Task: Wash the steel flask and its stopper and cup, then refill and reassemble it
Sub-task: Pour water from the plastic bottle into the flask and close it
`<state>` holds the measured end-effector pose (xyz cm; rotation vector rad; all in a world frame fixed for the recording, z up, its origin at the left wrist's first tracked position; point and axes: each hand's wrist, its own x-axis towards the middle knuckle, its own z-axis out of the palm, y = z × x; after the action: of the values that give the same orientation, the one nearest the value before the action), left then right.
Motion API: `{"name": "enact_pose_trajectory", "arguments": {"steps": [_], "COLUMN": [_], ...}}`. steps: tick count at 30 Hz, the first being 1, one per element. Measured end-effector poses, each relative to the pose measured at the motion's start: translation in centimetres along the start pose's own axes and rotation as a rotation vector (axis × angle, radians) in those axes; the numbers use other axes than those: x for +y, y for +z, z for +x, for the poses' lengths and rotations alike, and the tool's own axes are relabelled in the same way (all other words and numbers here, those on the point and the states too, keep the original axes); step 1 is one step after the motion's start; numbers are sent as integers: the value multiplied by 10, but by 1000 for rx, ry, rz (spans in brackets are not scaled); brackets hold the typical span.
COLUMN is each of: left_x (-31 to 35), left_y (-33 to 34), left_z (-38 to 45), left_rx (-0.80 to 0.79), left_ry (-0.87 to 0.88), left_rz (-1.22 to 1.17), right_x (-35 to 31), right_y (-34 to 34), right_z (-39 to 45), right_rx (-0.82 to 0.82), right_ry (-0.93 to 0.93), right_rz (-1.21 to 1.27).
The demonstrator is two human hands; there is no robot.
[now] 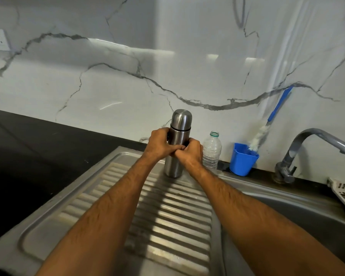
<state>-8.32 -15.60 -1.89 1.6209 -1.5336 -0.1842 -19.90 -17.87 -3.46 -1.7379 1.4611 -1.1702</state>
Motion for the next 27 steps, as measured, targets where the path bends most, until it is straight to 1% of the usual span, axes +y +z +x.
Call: {"name": "enact_pose_trajectory", "arguments": {"steps": [7,12,18,22,27], "left_x": [-6,-9,-6,-7,-6], "left_y": [4,2,2,3,-1], "left_z": [6,7,5,0,-14], "left_rx": [-14,-20,-34,-6,59], "left_ry": [-10,-52,-81,-96,-142], "left_rz": [8,-6,-48,-78,-147], "right_x": [2,3,1,0,-3], "right_y": [6,11,11,8,-1], "right_z": [1,0,-1,-5,-16], "right_rx": [1,-15,-14,-13,39], "right_ry": [16,37,59,38,48], "right_rz": [-5,-28,0,-14,-24]}}
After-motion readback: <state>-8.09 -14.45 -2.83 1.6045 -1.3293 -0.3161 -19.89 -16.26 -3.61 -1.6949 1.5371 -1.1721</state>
